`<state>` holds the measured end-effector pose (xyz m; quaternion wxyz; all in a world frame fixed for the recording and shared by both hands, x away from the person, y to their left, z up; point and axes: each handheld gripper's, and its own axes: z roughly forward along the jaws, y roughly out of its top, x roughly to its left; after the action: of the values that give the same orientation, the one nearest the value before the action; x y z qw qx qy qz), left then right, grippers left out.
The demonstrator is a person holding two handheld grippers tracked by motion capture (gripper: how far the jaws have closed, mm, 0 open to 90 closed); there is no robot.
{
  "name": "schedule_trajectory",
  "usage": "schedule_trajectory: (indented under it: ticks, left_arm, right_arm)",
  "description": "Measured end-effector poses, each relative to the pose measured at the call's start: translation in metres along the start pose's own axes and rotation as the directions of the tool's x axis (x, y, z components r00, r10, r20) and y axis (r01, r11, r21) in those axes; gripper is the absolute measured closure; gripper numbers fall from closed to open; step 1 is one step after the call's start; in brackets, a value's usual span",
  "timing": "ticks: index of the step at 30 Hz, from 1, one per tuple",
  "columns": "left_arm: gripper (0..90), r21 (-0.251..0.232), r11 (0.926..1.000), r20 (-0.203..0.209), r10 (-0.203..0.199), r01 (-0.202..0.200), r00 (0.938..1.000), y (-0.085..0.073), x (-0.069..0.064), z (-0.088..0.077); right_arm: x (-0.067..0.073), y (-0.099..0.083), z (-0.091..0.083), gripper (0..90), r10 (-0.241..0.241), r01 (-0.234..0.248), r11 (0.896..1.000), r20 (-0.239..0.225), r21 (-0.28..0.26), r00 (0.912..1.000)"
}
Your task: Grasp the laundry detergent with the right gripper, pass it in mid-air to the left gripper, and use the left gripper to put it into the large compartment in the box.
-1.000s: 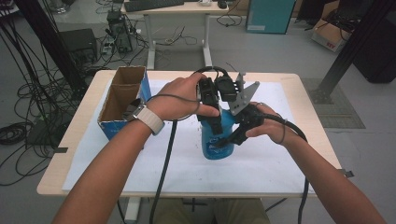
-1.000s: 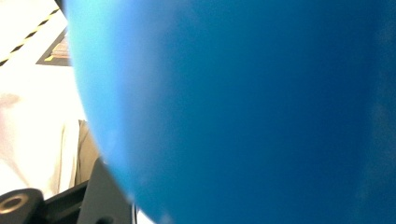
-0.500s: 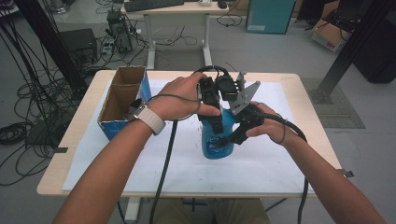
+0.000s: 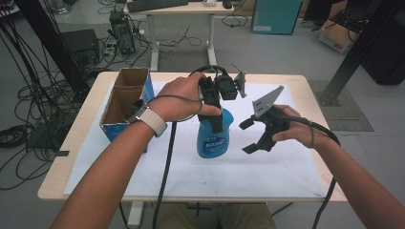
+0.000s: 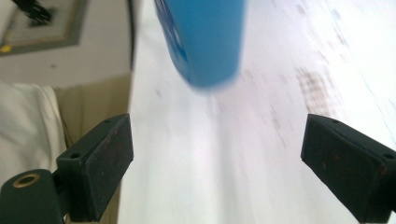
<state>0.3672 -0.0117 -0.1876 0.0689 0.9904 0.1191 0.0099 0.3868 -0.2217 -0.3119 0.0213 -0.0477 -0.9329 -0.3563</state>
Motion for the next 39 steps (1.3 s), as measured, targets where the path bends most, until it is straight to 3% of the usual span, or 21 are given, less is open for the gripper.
schedule_trajectory:
  ticks: [3,4,7,10,15,23,27,31,38,39]
  left_arm:
    - [37.3,-0.004,0.9992,-0.02,-0.04,0.04,0.999,-0.003,0.004,-0.004]
    - [37.3,0.006,0.9984,-0.022,-0.057,0.057,0.9981,-0.004,0.005,-0.005]
    - [37.3,-0.015,0.9891,-0.054,-0.147,0.146,0.9877,-0.007,0.009,-0.009]
    - [37.4,-0.026,0.9771,-0.081,-0.212,0.211,0.9738,-0.01,0.015,-0.012]
    - [37.3,-0.031,0.9475,-0.112,-0.32,0.318,0.9409,-0.019,0.027,-0.025]
    - [37.3,-0.041,0.8935,-0.162,-0.448,0.447,0.8794,-0.032,0.043,-0.051]
    - [37.3,-0.052,0.864,-0.193,-0.501,0.501,0.8439,-0.039,0.048,-0.064]
    - [37.3,-0.053,0.8383,-0.201,-0.541,0.543,0.8164,-0.044,0.053,-0.076]
    - [37.3,-0.07,0.7803,-0.212,-0.62,0.621,0.7551,-0.058,0.062,-0.102]
    - [37.3,-0.077,0.767,-0.211,-0.637,0.637,0.7415,-0.06,0.063,-0.105]
  right_arm:
    - [-0.003,-0.01,-0.014,7.8,0.036,-0.038,0.998,0.044,0.046,0.9984]
    - [-0.001,-0.012,-0.018,7.8,0.07,-0.073,0.996,0.051,0.056,0.9962]
    - [-0.004,-0.02,-0.029,7.8,0.078,-0.089,0.99,0.096,0.114,0.9924]
    - [-0.005,-0.024,-0.035,7.9,0.082,-0.1,0.981,0.112,0.168,0.9903]
    - [-0.01,-0.027,-0.041,8.5,0.03,-0.062,0.961,0.123,0.27,0.9919]
    - [-0.01,-0.027,-0.045,8.7,0.016,-0.055,0.954,0.135,0.295,0.9908]
    - [-0.009,-0.027,-0.048,8.9,0.003,-0.045,0.952,0.135,0.304,0.9909]
    - [-0.009,-0.026,-0.051,9.0,0.002,-0.046,0.948,0.138,0.314,0.9905]
    - [-0.007,-0.026,-0.052,9.1,-0.009,-0.03,0.95,0.124,0.31,0.9922]
    - [-0.007,-0.026,-0.052,9.1,-0.006,-0.033,0.949,0.122,0.314,0.9925]
